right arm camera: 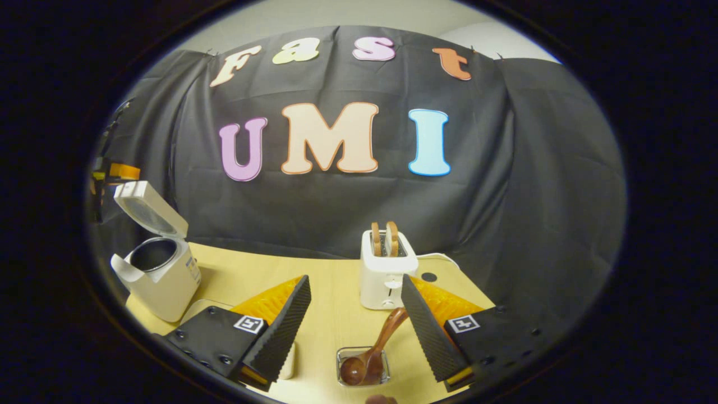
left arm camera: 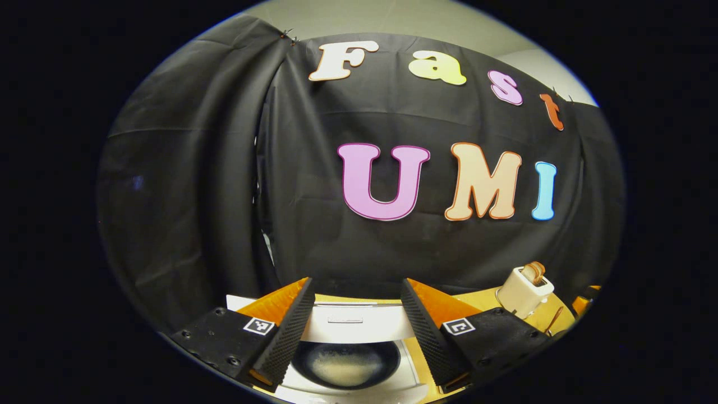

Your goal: Close the left gripper, press the button to open the rice cooker; take a wooden spoon from the chopstick holder with the right hand, scoop a spoonful of rice and pour it into the rice cooker, then put the wooden spoon back into the chopstick holder.

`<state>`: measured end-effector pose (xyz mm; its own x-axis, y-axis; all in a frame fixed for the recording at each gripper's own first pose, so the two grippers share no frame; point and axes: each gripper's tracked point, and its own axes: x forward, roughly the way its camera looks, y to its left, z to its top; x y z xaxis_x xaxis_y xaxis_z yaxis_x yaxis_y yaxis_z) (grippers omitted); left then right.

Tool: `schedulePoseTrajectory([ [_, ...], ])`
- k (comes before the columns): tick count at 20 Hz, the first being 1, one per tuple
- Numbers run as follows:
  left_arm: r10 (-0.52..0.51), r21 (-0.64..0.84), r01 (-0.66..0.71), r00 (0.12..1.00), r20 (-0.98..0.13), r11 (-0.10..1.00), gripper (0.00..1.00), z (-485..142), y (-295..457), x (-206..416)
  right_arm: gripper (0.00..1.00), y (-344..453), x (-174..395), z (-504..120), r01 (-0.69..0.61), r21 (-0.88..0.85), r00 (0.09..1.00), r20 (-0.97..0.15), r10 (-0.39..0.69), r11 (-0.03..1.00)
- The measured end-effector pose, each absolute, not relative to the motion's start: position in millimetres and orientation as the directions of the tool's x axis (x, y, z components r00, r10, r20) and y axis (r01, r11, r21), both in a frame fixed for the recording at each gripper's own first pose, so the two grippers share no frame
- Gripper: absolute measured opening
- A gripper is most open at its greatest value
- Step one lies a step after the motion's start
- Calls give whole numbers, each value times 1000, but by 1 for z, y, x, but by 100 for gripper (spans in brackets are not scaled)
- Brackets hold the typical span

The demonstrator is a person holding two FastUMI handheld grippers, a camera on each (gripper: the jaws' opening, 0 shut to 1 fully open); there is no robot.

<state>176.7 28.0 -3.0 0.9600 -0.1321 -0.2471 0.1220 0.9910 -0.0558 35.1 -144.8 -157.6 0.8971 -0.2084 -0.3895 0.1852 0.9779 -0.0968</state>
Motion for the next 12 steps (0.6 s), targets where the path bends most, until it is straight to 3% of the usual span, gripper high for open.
schedulePoseTrajectory([
  [12, -128, -99, 98, 922, -365, 990, 93, -73, 36, 124, 100, -134, 43, -156, 177, -35, 899, -400, -177, 984],
])
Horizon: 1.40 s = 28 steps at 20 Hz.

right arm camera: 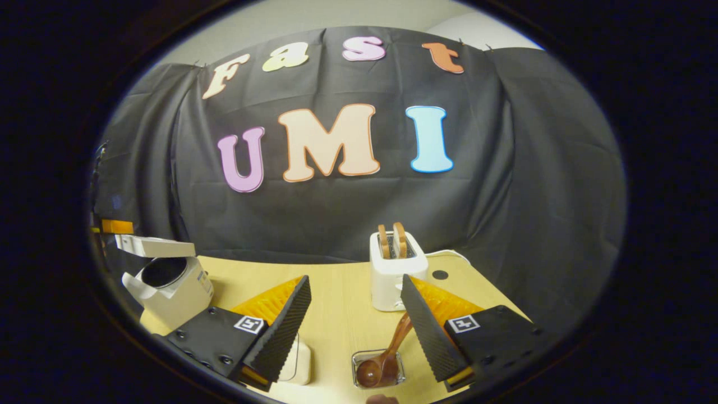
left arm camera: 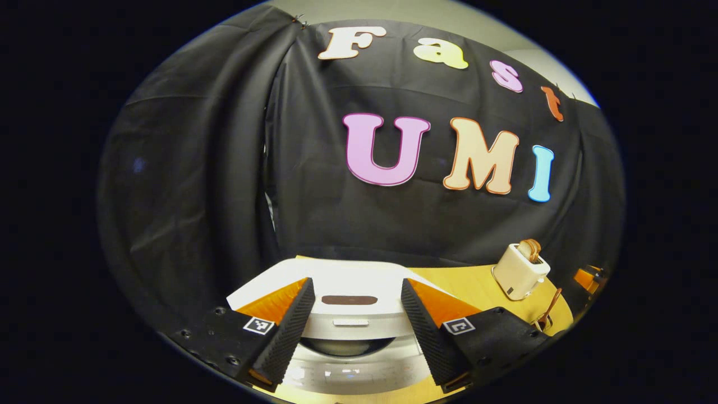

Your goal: Close the left gripper, press the button to open the rice cooker; take a wooden spoon from the chopstick holder with the right hand, scoop a spoonful of rice and pour it into the rice cooker, then put the wooden spoon back into the chopstick holder.

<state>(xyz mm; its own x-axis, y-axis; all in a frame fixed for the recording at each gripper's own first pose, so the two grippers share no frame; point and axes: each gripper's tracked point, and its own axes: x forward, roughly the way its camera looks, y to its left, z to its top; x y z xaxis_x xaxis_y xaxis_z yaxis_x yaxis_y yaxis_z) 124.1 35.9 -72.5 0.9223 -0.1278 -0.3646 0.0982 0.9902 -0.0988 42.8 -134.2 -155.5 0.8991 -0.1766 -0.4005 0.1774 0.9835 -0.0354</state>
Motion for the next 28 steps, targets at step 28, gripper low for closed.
schedulePoseTrajectory([
  [28, -73, -27, 69, 842, -534, 997, 95, -172, 36, 90, 99, -103, 48, -179, 105, -61, 888, -444, -121, 993],
])
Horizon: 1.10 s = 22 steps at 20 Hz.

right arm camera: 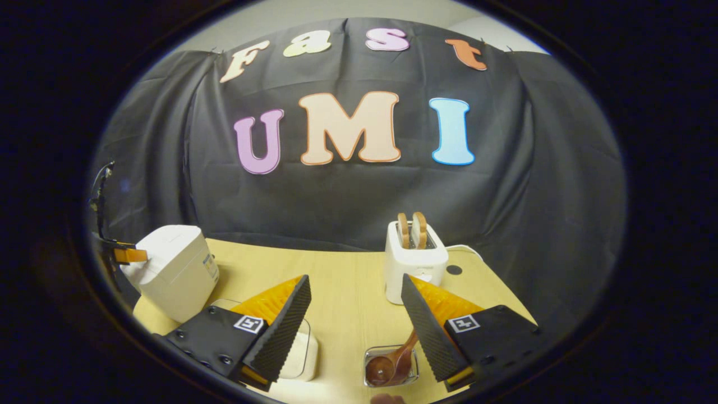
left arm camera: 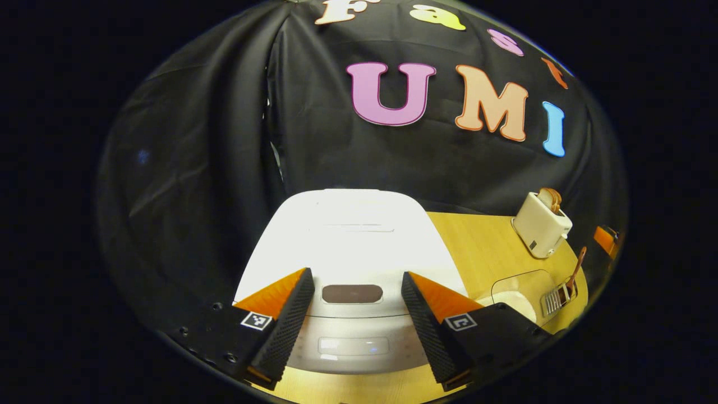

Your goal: Close the left gripper, press the button to open the rice cooker; take a wooden spoon from the chopstick holder with the right hand, scoop a spoonful of rice and pour it into the rice cooker, then put the wooden spoon back into the chopstick holder.

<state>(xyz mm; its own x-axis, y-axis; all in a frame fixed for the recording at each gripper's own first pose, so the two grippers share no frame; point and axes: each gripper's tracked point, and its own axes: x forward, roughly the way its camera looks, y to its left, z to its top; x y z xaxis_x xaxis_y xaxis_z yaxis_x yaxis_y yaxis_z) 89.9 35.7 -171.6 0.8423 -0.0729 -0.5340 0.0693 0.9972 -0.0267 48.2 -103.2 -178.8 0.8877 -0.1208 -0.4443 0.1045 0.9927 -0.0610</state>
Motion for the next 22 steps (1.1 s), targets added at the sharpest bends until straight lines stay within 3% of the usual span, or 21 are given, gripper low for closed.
schedulePoseTrajectory([
  [7, -65, 4, 76, 880, -471, 997, 95, -165, 30, 83, 100, -82, 48, -163, 66, -33, 911, -406, -73, 997],
  [14, -78, 53, 93, 967, -243, 994, 95, -100, 13, 54, 100, -68, 48, -128, 66, 22, 951, -304, -56, 998],
  [22, -66, 18, 70, 986, -153, 997, 95, -69, -1, 11, 100, -34, 39, -100, -17, -9, 973, -231, 15, 1000],
])
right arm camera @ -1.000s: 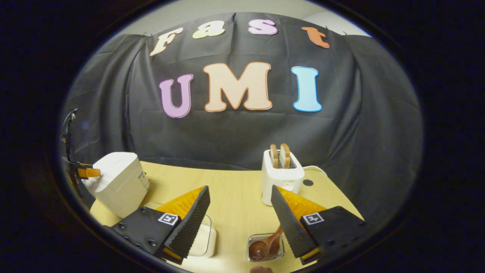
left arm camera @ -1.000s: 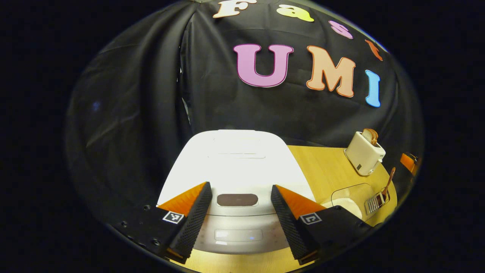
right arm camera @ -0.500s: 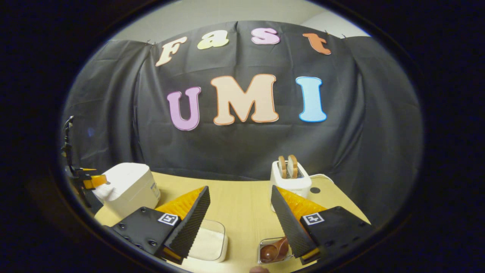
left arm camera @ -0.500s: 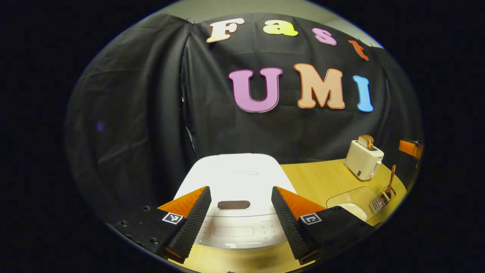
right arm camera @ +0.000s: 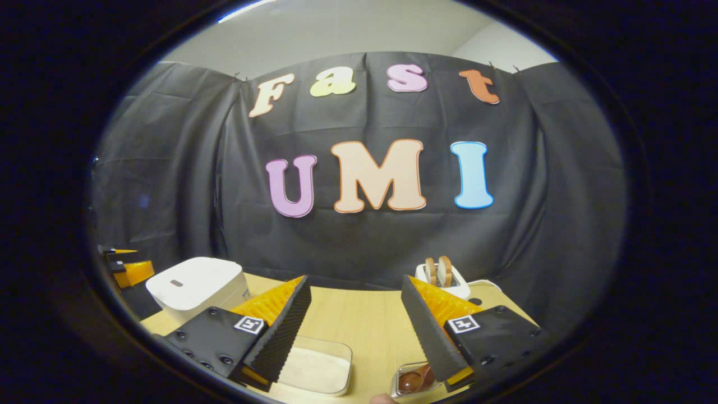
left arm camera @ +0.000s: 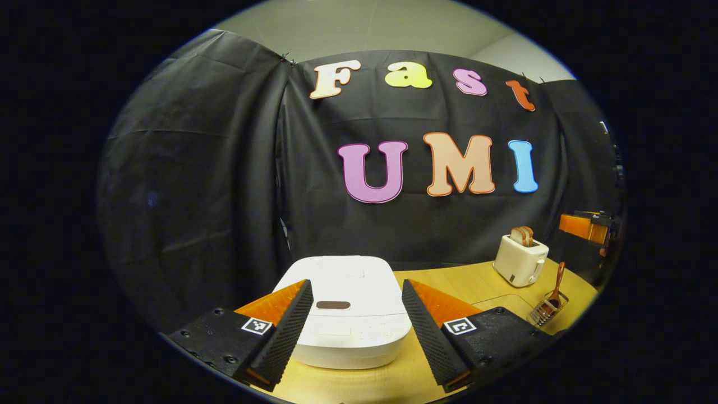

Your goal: Close the left gripper, press the button to open the rice cooker; take a wooden spoon from the chopstick holder with the right hand, scoop a spoonful of rice and pour it into the rice cooker, then put the wooden spoon back into the chopstick holder.

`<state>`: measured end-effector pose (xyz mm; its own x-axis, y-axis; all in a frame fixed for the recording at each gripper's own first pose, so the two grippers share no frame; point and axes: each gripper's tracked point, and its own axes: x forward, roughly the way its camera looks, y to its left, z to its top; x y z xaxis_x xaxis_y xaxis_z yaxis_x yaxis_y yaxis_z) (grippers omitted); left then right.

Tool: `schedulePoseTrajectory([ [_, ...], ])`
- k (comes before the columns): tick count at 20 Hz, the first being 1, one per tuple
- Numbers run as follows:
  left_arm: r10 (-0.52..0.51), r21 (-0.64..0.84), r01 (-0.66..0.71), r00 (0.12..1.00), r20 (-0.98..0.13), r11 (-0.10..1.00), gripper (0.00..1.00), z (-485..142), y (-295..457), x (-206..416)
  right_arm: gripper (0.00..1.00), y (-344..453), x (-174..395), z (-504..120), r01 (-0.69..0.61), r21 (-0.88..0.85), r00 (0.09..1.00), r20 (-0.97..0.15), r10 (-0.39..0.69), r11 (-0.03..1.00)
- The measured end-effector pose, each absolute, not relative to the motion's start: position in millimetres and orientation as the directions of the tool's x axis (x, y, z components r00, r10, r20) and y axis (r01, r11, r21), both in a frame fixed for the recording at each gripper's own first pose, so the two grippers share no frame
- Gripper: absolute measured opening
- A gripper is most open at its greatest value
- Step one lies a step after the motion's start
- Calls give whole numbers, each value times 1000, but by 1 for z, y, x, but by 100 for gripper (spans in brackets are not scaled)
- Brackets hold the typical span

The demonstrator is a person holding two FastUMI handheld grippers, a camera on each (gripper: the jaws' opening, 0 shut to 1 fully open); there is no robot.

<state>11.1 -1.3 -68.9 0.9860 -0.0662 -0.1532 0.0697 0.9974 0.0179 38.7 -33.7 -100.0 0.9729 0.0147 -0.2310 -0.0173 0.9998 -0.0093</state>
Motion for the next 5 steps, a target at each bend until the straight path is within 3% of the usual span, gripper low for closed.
schedulePoseTrajectory([
  [5, -47, -4, 47, 987, -155, 999, 95, -70, 1, 4, 100, -18, 37, -98, -54, -19, 974, -222, 49, 998],
])
